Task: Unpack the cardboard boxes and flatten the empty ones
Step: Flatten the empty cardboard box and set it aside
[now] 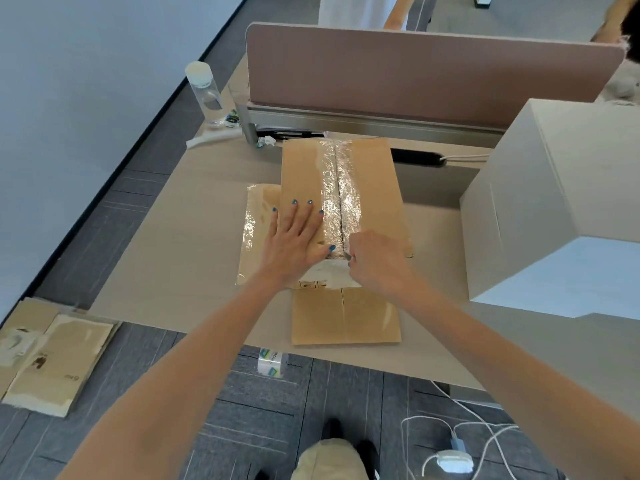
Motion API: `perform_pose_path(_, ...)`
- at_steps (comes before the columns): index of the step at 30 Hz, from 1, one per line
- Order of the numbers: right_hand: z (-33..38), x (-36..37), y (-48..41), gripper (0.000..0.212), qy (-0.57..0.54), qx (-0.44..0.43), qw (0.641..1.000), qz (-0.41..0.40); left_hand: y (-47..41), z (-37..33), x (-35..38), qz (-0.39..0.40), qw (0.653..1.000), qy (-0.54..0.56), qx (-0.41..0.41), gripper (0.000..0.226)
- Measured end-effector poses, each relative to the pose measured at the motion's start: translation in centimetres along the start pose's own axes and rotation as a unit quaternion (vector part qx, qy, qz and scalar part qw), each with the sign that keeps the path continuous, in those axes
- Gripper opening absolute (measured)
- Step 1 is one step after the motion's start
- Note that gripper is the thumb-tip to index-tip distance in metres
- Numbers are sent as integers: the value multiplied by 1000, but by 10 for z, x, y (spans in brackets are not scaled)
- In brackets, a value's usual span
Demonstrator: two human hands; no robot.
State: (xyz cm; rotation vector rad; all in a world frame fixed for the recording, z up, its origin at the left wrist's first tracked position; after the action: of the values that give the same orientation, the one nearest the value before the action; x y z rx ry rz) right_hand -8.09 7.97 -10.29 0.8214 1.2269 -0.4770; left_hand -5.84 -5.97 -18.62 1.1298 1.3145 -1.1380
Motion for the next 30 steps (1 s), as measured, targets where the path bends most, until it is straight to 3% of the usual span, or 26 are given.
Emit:
perform_pose_path(5,3,8,0,18,9,20,1000,13,0,1,-2,0,1000,1,20,88)
perform_pose_path(8,0,12,6,17,-40,22,999,0,0,3,-5,4,1000,-11,26,89)
perform_pose_path(13,-16,15,35,8,-150,14,981,-119,0,2,-8,31,999,-21,35,86)
perform_pose_path(17,-42,29,51,5,-193,23,969,-153,16,-14,-22,-45,996,-14,76,65)
perform_pose_path(23,-75,55,71,7,-235,7,963,-133,64,-57,-28,-138,985,36,94,45)
perform_pose_path(30,-104,110,101,21,-179,-5,983,-35,80,-83,-16,-61,997,54,14,53)
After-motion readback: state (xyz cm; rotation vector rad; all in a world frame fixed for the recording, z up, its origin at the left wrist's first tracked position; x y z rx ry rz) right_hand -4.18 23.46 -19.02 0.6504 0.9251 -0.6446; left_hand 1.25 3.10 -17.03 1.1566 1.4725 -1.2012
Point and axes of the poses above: each hand's wrist, its own y-axis away from the middle knuckle, its own x-axis out of the palm, z = x × y, the point moved 8 cm from there along -y, towards the middle knuckle, and after that the axes turned 6 degrees about z, right-handed, at the moved point
